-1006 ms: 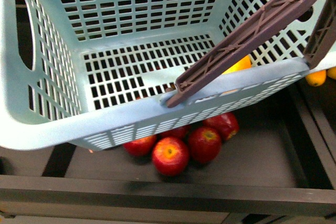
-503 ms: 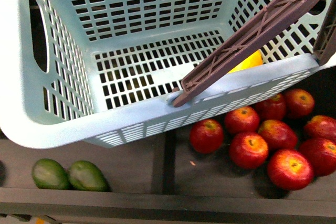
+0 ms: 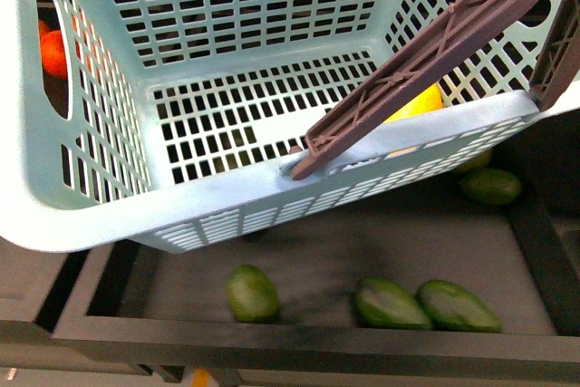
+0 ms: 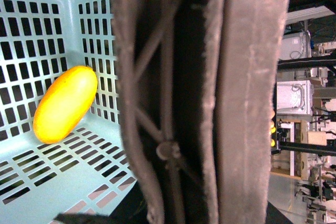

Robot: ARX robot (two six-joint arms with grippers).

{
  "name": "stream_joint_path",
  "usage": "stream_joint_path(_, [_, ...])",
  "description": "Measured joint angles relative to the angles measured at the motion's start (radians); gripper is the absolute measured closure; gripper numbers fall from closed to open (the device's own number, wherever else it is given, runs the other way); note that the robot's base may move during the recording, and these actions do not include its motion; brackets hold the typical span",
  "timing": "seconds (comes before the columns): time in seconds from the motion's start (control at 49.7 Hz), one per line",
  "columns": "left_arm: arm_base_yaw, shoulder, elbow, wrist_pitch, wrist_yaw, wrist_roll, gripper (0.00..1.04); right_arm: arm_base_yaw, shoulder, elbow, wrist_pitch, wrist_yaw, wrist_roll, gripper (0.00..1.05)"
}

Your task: Pick mango and avocado into basket

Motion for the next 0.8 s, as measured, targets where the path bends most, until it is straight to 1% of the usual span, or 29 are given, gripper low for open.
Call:
stream_joint_path(0.603, [0.007, 0.000, 0.000, 0.000, 0.000, 0.000, 0.90, 0.002, 0.001, -0.001, 0.000, -0.010, 0.000, 0.09])
stream_joint_path(0.805, [0.018, -0.002, 0.000, 0.000, -0.030, 0.015, 0.90, 0.002, 0.001, -0.001, 0.000, -0.005, 0.000, 0.09])
